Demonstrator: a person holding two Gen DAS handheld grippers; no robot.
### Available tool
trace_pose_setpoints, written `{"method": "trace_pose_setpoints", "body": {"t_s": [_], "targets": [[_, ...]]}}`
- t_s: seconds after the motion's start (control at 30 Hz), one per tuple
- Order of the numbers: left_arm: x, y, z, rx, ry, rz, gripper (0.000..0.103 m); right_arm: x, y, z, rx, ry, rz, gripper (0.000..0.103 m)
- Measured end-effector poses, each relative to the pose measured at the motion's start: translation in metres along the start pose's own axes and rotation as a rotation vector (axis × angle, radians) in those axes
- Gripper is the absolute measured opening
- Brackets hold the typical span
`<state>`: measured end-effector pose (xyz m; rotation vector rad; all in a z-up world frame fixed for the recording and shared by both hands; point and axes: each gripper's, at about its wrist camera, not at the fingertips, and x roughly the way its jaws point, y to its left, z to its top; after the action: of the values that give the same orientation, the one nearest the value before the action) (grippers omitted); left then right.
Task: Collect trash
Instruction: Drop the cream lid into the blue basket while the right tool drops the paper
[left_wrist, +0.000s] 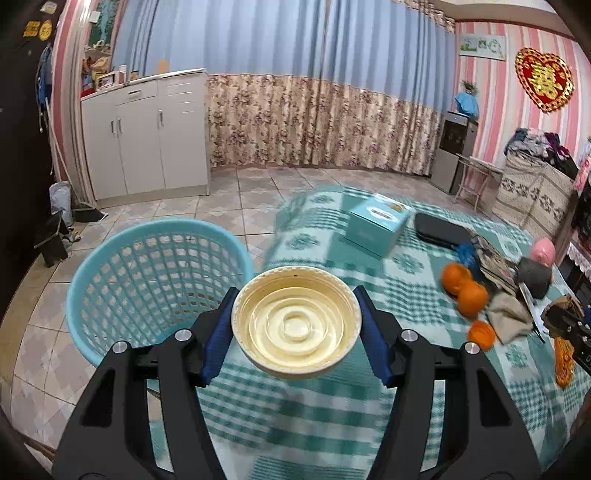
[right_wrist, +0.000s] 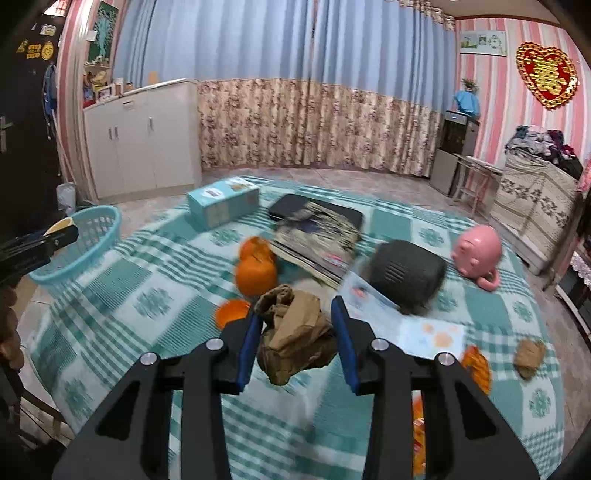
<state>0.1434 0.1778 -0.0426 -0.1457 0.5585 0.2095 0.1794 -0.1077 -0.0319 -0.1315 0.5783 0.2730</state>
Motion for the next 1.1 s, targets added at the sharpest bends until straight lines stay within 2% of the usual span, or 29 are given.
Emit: {"method": "trace_pose_setpoints", "body": {"t_s": [0.33, 0.53, 0.63, 0.97, 1.0, 1.1], "targets": [[0.026, 0.078, 0.024, -0.043, 0.002, 0.076, 0.060, 0.027, 0.048, 0.046, -0.022, -0.044, 0.101, 0.038], [0.063, 0.132, 0.033, -0.109, 0.052, 0.111, 0.060, 0.058, 0.086, 0.062, -0.054, -0.017, 0.151, 0.038], [0.082, 0.150, 0.031, -0.108, 0.076, 0.146, 0.060, 0.074, 0.104, 0.064, -0.060, 0.001, 0.166, 0.038], [0.105, 0.163, 0.029, -0.050, 0.094, 0.170, 0.061, 0.104, 0.163, 0.072, -0.106, 0.035, 0.226, 0.038], [0.105, 0.165, 0.029, -0.053, 0.096, 0.161, 0.061, 0.105, 0.167, 0.071, -0.109, 0.040, 0.229, 0.038], [0.098, 0.169, 0.030, -0.075, 0.083, 0.154, 0.077, 0.107, 0.173, 0.069, -0.123, 0.046, 0.231, 0.038]]}}
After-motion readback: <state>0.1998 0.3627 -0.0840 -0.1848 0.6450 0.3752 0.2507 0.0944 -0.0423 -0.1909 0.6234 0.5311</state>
